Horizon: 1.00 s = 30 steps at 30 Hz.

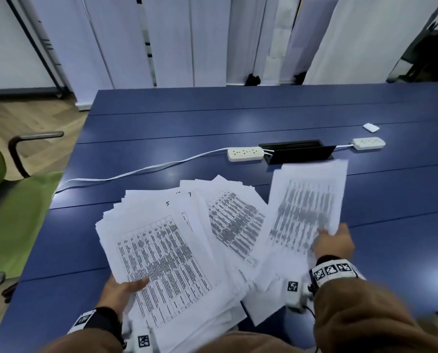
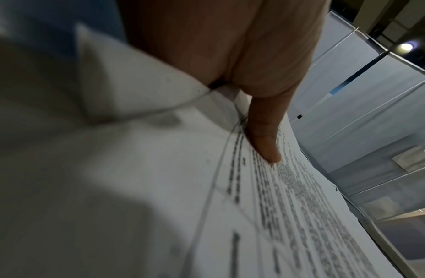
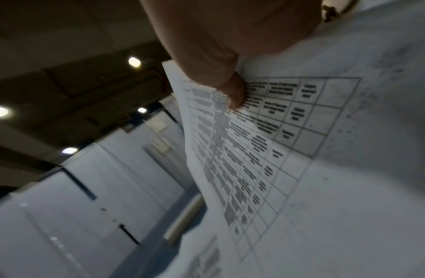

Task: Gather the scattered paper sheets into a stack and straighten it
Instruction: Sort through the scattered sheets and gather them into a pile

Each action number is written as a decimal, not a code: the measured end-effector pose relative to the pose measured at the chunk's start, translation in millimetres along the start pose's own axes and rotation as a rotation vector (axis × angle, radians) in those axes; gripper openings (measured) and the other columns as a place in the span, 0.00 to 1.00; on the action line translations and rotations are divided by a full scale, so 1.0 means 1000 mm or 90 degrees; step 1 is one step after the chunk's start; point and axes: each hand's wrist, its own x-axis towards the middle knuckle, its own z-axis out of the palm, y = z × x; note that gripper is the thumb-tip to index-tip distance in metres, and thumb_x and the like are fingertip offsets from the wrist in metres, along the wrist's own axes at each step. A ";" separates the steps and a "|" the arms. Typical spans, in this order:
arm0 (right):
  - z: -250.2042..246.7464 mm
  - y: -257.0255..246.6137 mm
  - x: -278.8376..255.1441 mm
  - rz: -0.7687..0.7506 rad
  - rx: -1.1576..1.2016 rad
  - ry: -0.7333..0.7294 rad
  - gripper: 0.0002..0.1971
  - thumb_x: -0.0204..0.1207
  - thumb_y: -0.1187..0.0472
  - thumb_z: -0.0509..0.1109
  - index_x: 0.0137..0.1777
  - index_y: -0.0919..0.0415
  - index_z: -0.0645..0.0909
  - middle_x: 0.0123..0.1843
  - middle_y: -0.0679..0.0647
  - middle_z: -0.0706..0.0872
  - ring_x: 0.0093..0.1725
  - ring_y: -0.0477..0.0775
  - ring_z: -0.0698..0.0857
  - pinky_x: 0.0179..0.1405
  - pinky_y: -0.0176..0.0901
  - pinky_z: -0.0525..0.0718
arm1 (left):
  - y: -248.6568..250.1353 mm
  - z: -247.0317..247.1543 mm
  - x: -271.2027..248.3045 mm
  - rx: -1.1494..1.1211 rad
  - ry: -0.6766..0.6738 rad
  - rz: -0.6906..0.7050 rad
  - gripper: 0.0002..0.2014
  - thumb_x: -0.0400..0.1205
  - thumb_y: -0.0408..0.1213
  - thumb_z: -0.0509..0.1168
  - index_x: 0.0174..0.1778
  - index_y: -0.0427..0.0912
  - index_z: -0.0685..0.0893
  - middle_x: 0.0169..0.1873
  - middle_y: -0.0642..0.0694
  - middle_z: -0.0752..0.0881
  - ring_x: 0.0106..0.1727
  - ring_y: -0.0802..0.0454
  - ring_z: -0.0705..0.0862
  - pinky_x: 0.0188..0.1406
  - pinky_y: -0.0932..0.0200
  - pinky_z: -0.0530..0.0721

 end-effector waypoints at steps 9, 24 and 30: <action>-0.046 -0.135 -0.014 -0.299 0.334 0.071 0.13 0.75 0.64 0.70 0.34 0.47 0.74 0.33 0.49 0.84 0.35 0.46 0.83 0.39 0.41 0.83 | -0.002 -0.001 0.000 0.000 0.018 -0.001 0.48 0.64 0.29 0.83 0.79 0.41 0.66 0.74 0.42 0.76 0.75 0.39 0.73 0.77 0.41 0.65; 0.020 -0.167 -0.106 -0.336 0.219 -0.391 0.10 0.73 0.66 0.75 0.51 0.56 0.80 0.34 0.47 0.82 0.32 0.45 0.80 0.23 0.23 0.77 | 0.013 0.011 -0.010 -0.078 0.019 -0.015 0.33 0.75 0.30 0.74 0.76 0.38 0.71 0.73 0.39 0.77 0.66 0.44 0.79 0.69 0.50 0.72; 0.093 -0.090 -0.157 -0.317 -0.180 -0.645 0.21 0.79 0.64 0.70 0.71 0.66 0.74 0.65 0.62 0.83 0.60 0.61 0.83 0.50 0.37 0.82 | 0.016 0.008 -0.011 -0.098 0.040 -0.015 0.48 0.69 0.75 0.63 0.83 0.56 0.62 0.76 0.63 0.63 0.82 0.55 0.60 0.82 0.47 0.53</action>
